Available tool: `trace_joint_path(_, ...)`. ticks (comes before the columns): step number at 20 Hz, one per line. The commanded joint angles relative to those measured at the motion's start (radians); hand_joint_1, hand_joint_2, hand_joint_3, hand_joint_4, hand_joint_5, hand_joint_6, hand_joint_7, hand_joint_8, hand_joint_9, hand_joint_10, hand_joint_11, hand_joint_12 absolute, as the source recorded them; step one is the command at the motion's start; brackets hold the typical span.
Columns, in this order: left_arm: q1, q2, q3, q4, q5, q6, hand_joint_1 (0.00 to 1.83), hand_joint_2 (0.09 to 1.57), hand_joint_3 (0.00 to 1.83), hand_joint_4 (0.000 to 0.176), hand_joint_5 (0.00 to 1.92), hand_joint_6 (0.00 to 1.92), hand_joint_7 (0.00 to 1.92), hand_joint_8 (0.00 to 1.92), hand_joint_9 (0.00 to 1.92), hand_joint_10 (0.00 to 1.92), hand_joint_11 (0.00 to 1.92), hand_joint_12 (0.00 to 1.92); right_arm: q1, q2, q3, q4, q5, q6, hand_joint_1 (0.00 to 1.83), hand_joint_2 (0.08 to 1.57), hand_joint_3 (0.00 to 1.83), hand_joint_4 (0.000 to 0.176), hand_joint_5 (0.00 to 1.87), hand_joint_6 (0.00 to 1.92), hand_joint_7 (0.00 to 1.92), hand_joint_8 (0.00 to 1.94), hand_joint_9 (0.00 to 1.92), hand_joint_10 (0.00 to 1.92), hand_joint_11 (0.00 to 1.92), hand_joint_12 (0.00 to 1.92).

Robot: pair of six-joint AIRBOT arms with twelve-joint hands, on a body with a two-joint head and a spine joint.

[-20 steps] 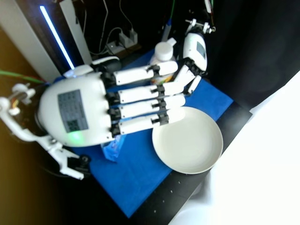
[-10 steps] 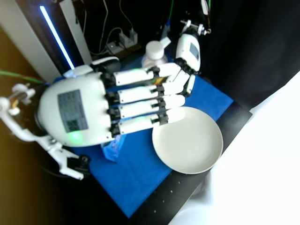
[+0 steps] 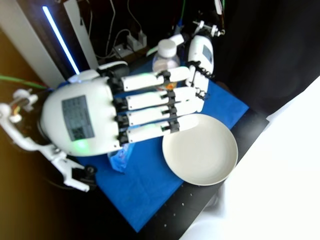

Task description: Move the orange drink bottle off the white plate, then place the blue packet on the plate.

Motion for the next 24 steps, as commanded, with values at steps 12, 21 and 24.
trace_joint_path(12,-0.006,0.145,-0.056,-0.033,0.007,0.038,0.46,0.69,0.0,0.111,0.0,0.0,0.0,0.0,0.0,0.0,0.0,0.0,0.18,0.051,-0.001,-0.382,-0.142,0.166,0.7,0.77,0.0,0.112,0.0,0.0,0.03,0.0,0.01,0.0,0.0,0.29)
trace_joint_path(21,-0.027,0.151,0.025,-0.105,0.091,0.064,0.25,0.79,0.0,0.132,0.0,0.0,0.0,0.0,0.0,0.0,0.0,0.0,0.189,0.053,0.012,-0.836,-0.213,0.476,0.58,0.6,0.0,0.051,0.15,0.01,0.12,0.0,0.04,0.0,0.02,0.05)
trace_joint_path(24,-0.041,0.15,0.035,-0.114,0.103,0.066,0.18,0.74,0.0,0.174,0.0,0.0,0.0,0.0,0.0,0.0,0.0,0.0,0.189,0.053,0.011,-0.933,-0.223,0.53,0.65,0.64,0.0,0.035,0.24,0.0,0.12,0.01,0.03,0.01,0.05,0.03)
